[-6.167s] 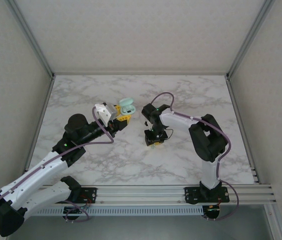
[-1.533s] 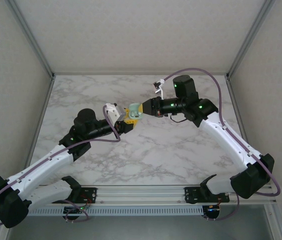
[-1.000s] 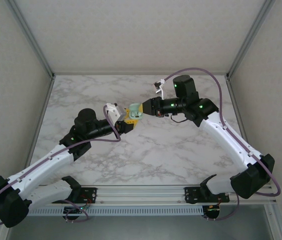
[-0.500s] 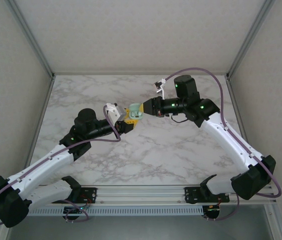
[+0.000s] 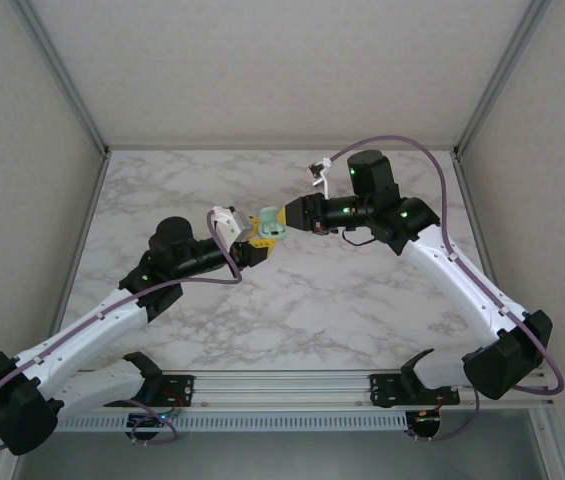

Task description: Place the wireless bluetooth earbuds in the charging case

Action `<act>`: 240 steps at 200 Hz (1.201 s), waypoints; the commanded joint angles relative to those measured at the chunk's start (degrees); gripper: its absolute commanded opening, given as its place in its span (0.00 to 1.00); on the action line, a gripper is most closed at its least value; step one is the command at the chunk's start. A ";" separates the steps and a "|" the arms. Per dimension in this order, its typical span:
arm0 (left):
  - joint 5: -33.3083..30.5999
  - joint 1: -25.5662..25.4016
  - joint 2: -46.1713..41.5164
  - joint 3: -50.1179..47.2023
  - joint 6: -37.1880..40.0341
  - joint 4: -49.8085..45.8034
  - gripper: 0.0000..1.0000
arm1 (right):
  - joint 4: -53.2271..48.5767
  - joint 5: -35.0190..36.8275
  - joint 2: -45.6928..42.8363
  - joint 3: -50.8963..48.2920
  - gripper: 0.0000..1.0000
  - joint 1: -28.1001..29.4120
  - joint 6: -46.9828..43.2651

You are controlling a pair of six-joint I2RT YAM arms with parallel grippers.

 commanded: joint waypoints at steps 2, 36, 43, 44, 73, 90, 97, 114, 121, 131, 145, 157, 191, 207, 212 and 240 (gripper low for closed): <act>1.05 -0.70 -0.49 2.17 -0.26 1.08 0.13 | -3.29 4.27 -2.03 2.56 0.41 0.51 -1.87; 0.93 -0.72 -0.49 2.12 0.04 0.55 0.13 | -6.10 11.89 -6.58 1.36 0.42 -0.15 -3.20; 1.10 -0.65 -0.47 2.29 0.13 0.35 0.13 | -5.35 13.24 -7.51 0.97 0.43 -0.41 -2.38; 1.11 -0.64 -0.48 2.32 0.13 0.34 0.13 | -5.20 13.46 -7.59 0.89 0.43 -0.44 -2.27; 1.82 -0.80 -0.35 2.50 0.32 -0.17 0.13 | -0.18 17.12 -9.27 0.10 0.52 -0.90 1.63; 2.40 -0.90 -0.49 2.53 0.53 -0.66 0.14 | 1.68 17.46 -8.23 0.82 0.57 -0.90 3.72; 2.60 -1.03 -0.58 2.60 0.80 -1.01 0.14 | 1.35 17.66 -7.18 1.62 0.59 -0.87 4.31; 3.12 -1.24 -0.58 2.79 1.02 -1.25 0.14 | -1.41 17.55 -3.61 4.93 0.61 -0.88 5.57; 3.23 -1.25 -0.46 2.88 1.09 -1.34 0.14 | -2.63 16.74 -1.81 6.55 0.61 -0.85 5.73; 3.34 -1.34 -0.35 3.12 1.17 -1.51 0.14 | -3.91 15.09 0.62 8.39 0.62 -0.88 5.69; 3.41 -1.42 -0.30 3.22 1.21 -1.55 0.14 | -4.87 12.77 3.20 10.25 0.62 -0.73 5.48; 3.25 -1.42 -0.15 3.43 1.19 -1.54 0.14 | -5.28 11.56 4.64 10.77 0.63 -0.48 5.23; 2.13 -1.42 -0.14 3.45 0.88 -0.69 0.14 | -8.75 9.83 6.13 10.99 0.64 0.15 2.58; 1.85 -1.42 0.01 3.34 0.52 -0.10 0.14 | -9.28 9.27 5.62 9.83 0.65 0.15 1.97; 1.69 -1.42 0.08 3.25 0.46 0.05 0.14 | -9.14 8.90 5.40 9.41 0.65 0.15 1.82; 0.98 -1.44 0.60 3.48 0.18 0.57 0.14 | -7.01 5.82 3.32 6.88 0.66 0.15 2.01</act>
